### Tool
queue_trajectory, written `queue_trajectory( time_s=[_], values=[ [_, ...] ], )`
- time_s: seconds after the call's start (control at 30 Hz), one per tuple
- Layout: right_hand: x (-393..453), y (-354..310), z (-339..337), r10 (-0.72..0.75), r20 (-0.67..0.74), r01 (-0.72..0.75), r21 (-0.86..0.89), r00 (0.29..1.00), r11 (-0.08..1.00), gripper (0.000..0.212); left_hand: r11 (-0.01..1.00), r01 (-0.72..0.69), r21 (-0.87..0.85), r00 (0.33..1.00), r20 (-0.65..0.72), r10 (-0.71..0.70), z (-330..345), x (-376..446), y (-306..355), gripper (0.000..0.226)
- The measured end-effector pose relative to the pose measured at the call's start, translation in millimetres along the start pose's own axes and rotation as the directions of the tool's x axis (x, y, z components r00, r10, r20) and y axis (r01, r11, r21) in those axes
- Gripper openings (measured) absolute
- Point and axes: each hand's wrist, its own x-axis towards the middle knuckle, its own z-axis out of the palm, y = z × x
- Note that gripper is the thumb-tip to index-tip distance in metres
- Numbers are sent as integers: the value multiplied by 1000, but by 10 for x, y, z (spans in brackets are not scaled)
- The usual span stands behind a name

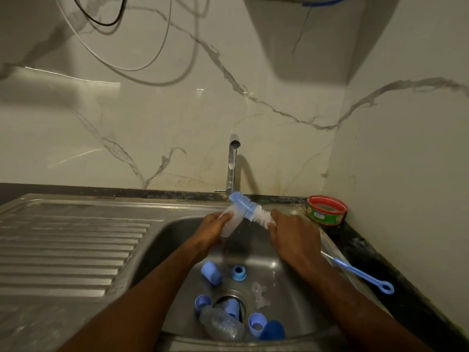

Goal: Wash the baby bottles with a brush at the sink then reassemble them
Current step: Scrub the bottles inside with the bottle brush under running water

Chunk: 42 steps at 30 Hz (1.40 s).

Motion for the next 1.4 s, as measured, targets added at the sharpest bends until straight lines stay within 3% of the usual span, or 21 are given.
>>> queue_trajectory(
  time_s=[0.07, 0.2, 0.27, 0.4, 0.53, 0.63, 0.77, 0.87, 0.97, 1.03, 1.13, 1.27, 1.4],
  values=[
    [-10, 6, 28, -15, 15, 14, 31, 1000, 999, 30, 998, -47, 33, 999, -14, 47, -96, 42, -41, 44],
    [51, -111, 61, -35, 17, 34, 28, 999, 999, 26, 998, -54, 25, 979, 196, 48, -64, 29, -16, 40],
    [74, -156, 60, -53, 9, 52, 29, 999, 998, 26, 996, -71, 46, 976, 211, 60, -67, 13, -4, 45],
    [30, -171, 16, -145, 6, 145, -48, 989, 988, 23, 951, -140, 275, 976, 199, 86, -163, -28, -24, 62],
    [42, -231, -17, -158, 64, 162, -58, 985, 985, 30, 938, -184, 292, 967, 225, 120, -36, -111, -31, 34],
    [48, -249, 15, -162, 48, 164, -56, 986, 985, 29, 913, -207, 351, 968, 211, 139, 23, -97, -33, 28],
    [82, -107, 17, -100, 16, 100, -5, 995, 995, 29, 903, -224, 367, 975, 80, 210, -19, -1, -53, 78],
    [79, -78, -18, -113, 51, 112, 23, 992, 993, 28, 863, -238, 445, 966, 18, 257, -74, 35, -61, 64],
    [56, -208, -10, -176, 52, 176, 23, 983, 984, 22, 786, -306, 538, 951, 215, 223, 18, 5, -93, 49],
    [45, -293, -5, -207, 34, 206, 40, 978, 978, 22, 754, -330, 568, 941, 259, 216, 124, 30, -117, 43],
    [63, -273, -4, -191, 37, 190, 28, 981, 981, 26, 784, -313, 537, 950, 177, 258, 126, -29, -47, 39],
    [43, -67, -1, -127, 16, 126, 33, 992, 991, 23, 929, -218, 297, 976, 83, 203, -44, -51, -55, 32],
    [25, -86, 3, -140, 6, 140, 23, 990, 990, 20, 884, -255, 391, 967, 89, 240, -83, -32, -54, 56]
  ],
)
